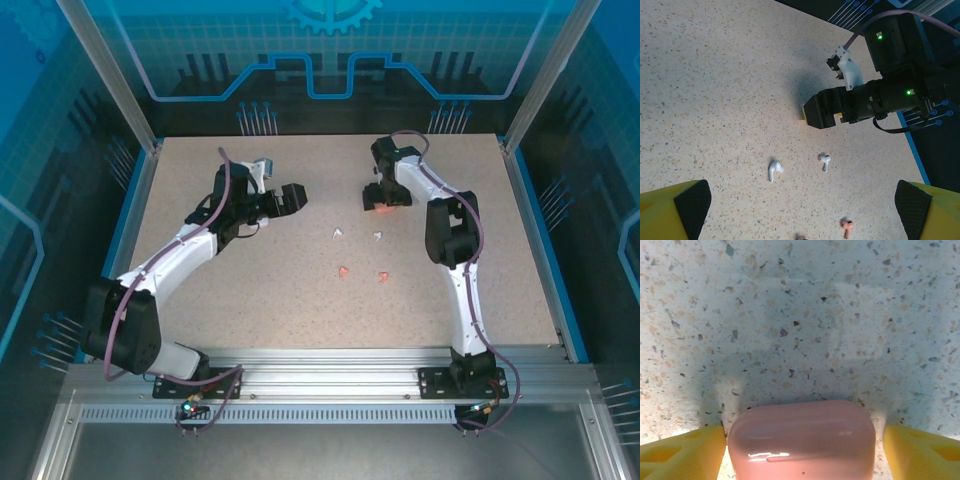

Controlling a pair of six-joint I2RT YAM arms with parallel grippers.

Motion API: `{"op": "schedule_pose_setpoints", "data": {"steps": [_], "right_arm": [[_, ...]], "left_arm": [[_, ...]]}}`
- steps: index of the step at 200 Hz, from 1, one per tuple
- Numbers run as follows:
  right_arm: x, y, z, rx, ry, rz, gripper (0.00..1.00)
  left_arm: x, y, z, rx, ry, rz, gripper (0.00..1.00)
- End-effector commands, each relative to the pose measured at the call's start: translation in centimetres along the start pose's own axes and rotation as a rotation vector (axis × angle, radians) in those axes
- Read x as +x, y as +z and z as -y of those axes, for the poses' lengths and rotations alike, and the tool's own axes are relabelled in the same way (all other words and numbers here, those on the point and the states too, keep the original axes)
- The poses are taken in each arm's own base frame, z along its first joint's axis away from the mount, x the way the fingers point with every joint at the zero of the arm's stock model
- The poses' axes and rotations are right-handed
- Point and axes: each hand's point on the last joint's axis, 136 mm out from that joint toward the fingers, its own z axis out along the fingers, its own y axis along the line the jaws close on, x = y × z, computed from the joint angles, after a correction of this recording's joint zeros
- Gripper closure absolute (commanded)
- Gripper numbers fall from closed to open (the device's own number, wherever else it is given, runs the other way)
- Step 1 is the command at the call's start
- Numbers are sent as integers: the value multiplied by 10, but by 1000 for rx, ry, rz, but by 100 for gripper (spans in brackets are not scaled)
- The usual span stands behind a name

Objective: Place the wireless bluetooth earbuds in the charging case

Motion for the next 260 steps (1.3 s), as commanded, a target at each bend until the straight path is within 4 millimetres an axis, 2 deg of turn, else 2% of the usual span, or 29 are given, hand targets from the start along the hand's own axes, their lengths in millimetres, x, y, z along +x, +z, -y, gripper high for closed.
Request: {"op": "schedule_pose_setpoints", "data": {"steps": [1,30,48,77,84,89,120,147,180,220,260], "right_arm": [[12,5,4,9,0,-38,19],[14,5,1,2,-7,-43,32],[14,-1,-5,-14,-11,-28,39],[12,-18,-15,-54,9,6,45],[15,-16,-18,-66,16,1,46],[11,-31,-20,-78,24,31,46],[13,-59,-37,-145,65,77,46],[17,-89,-63,-219,107,115,46],[28,-115,-111,-327,175,117,45],[36,-118,-159,-455,319,58,45],[41,-113,-187,-517,438,-15,45]], "left_arm": [[-8,-7,9,3,16,14,1],[-6,-7,4,-24,-8,14,1],[-6,-9,-5,-67,-41,28,1],[-10,-18,-15,-92,-76,129,1],[-10,-20,-17,-96,-99,142,1],[-10,-22,-18,-99,-115,144,1],[-4,-23,-13,-58,-173,128,1],[8,-22,-9,23,-200,157,1],[32,-9,-10,27,-204,151,1],[56,13,-13,20,-199,207,1],[71,27,-11,19,-139,273,2]]}}
